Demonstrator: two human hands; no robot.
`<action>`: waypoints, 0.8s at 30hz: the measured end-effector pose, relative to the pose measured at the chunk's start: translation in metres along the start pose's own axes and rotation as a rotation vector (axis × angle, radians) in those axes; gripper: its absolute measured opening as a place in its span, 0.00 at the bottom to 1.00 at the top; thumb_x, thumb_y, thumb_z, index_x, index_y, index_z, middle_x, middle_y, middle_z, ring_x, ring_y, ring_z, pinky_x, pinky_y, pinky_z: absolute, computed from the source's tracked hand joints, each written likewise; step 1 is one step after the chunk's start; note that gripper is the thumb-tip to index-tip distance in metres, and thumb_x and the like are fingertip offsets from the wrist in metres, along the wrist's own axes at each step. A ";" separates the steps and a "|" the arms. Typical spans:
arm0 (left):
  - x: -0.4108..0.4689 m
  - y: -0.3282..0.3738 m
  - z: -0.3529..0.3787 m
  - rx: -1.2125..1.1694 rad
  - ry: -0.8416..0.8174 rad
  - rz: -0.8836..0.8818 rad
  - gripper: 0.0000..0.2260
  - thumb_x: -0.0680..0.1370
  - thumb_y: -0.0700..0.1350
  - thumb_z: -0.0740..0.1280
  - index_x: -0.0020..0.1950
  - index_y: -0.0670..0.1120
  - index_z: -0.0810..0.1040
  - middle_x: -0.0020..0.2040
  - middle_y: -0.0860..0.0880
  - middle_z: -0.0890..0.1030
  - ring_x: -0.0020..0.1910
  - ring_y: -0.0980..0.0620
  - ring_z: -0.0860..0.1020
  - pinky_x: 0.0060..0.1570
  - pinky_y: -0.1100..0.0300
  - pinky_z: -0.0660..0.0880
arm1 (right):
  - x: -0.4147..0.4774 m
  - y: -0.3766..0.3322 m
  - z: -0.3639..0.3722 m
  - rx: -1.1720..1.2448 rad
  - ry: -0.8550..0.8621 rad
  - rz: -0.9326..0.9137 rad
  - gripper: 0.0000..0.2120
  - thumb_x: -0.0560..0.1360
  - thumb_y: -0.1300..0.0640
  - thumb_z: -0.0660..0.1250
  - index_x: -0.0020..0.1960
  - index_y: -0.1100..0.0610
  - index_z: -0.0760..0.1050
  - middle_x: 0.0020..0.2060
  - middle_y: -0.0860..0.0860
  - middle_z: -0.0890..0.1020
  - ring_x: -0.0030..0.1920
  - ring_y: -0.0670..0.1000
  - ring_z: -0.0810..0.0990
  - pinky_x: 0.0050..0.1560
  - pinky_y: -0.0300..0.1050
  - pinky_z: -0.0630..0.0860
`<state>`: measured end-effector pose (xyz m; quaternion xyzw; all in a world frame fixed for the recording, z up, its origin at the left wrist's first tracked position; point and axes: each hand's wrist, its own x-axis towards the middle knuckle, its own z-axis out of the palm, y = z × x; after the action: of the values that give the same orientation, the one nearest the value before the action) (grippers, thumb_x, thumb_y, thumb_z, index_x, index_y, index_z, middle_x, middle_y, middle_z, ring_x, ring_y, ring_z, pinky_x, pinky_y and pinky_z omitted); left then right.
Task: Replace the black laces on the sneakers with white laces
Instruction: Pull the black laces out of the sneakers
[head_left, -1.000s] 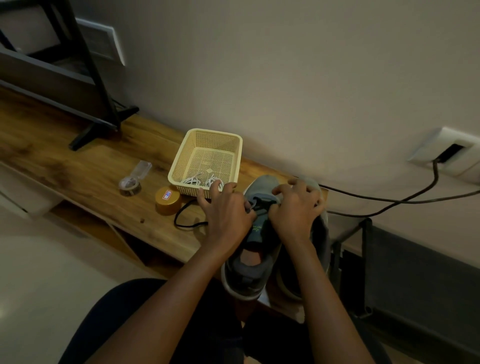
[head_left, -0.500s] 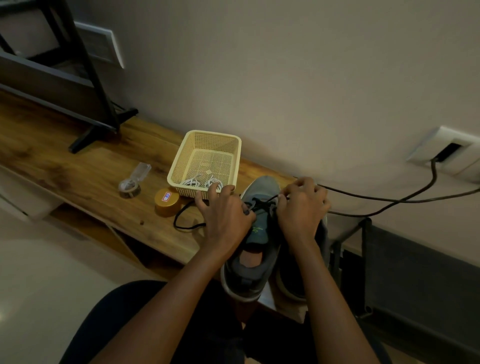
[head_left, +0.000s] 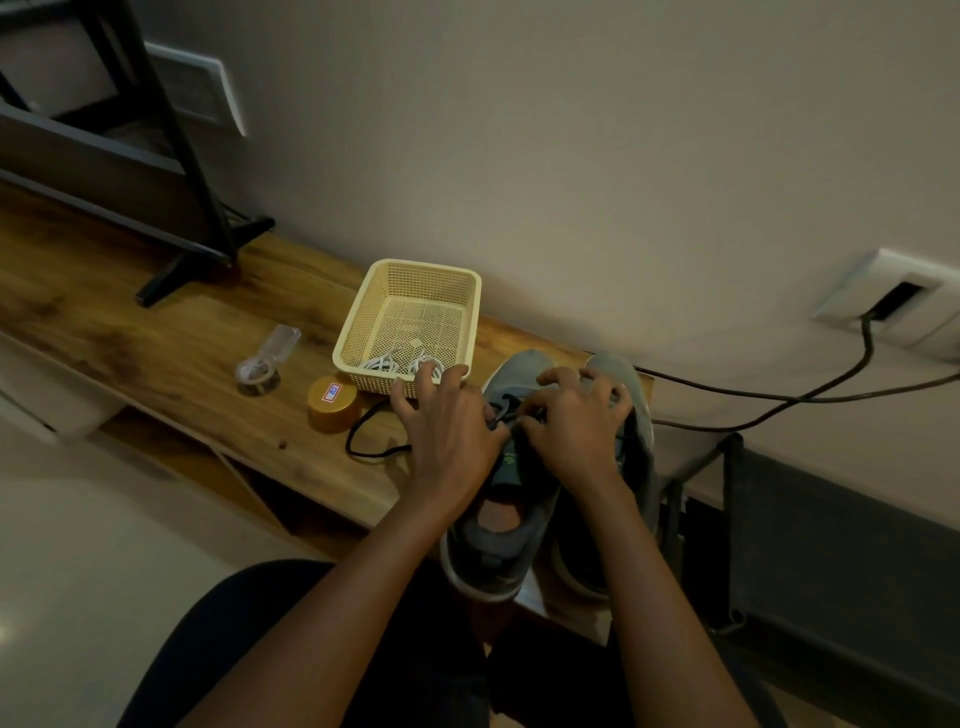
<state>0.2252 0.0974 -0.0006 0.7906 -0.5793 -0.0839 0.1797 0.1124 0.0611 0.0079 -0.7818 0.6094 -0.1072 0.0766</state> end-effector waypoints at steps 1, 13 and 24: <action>0.000 0.000 0.000 -0.002 0.002 -0.002 0.07 0.74 0.52 0.69 0.48 0.51 0.81 0.71 0.53 0.67 0.75 0.48 0.52 0.70 0.42 0.46 | 0.000 0.001 0.000 0.024 0.061 0.038 0.08 0.75 0.53 0.65 0.51 0.50 0.81 0.64 0.47 0.72 0.69 0.56 0.58 0.70 0.59 0.50; -0.001 -0.003 0.003 0.010 -0.006 -0.005 0.11 0.74 0.54 0.66 0.54 0.51 0.78 0.72 0.52 0.65 0.75 0.47 0.50 0.69 0.42 0.46 | 0.000 -0.004 -0.002 0.115 0.050 0.059 0.14 0.70 0.56 0.67 0.54 0.47 0.80 0.69 0.47 0.66 0.71 0.58 0.55 0.70 0.58 0.48; 0.000 -0.001 0.000 -0.011 -0.025 -0.015 0.09 0.73 0.54 0.68 0.48 0.52 0.81 0.72 0.53 0.66 0.75 0.47 0.51 0.70 0.42 0.46 | -0.005 -0.009 0.001 0.126 0.176 0.163 0.08 0.75 0.57 0.64 0.52 0.56 0.80 0.60 0.51 0.72 0.62 0.56 0.63 0.63 0.54 0.58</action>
<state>0.2260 0.0977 -0.0009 0.7926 -0.5753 -0.0986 0.1762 0.1198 0.0678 0.0088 -0.7109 0.6675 -0.2067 0.0801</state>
